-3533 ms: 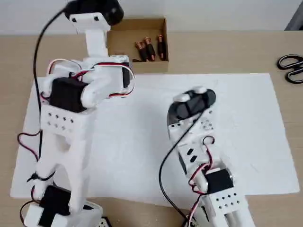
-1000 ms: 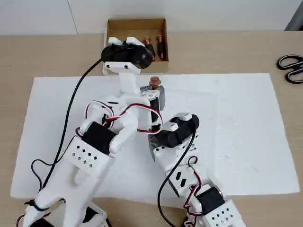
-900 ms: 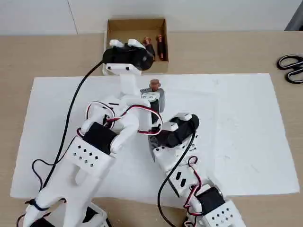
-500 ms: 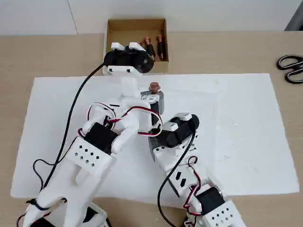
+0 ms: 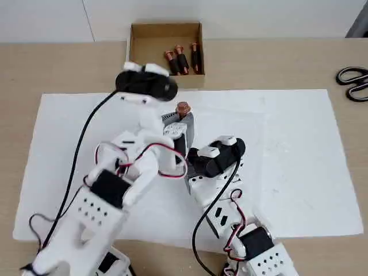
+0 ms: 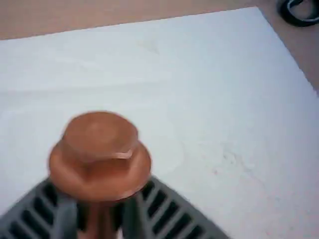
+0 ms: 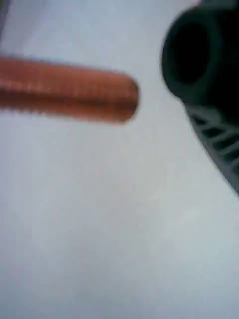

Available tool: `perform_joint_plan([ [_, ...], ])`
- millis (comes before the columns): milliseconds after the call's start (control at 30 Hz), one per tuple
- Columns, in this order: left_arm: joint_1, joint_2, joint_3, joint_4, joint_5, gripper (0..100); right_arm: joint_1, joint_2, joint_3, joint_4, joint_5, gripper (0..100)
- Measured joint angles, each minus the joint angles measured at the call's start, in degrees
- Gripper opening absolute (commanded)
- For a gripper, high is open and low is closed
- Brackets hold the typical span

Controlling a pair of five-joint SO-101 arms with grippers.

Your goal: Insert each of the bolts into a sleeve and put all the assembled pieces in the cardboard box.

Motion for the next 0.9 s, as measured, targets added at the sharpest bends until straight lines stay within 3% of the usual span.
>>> perform_joint_plan([
  [167, 0.0, -2.7, 3.6, -3.6, -0.3, 1, 0.0, 0.0, 0.0, 0.0, 0.0, 0.4],
  [900, 2.7, -3.0, 6.4, -4.0, -0.6, 1, -1.8, 0.0, 0.0, 0.0, 0.0, 0.4],
])
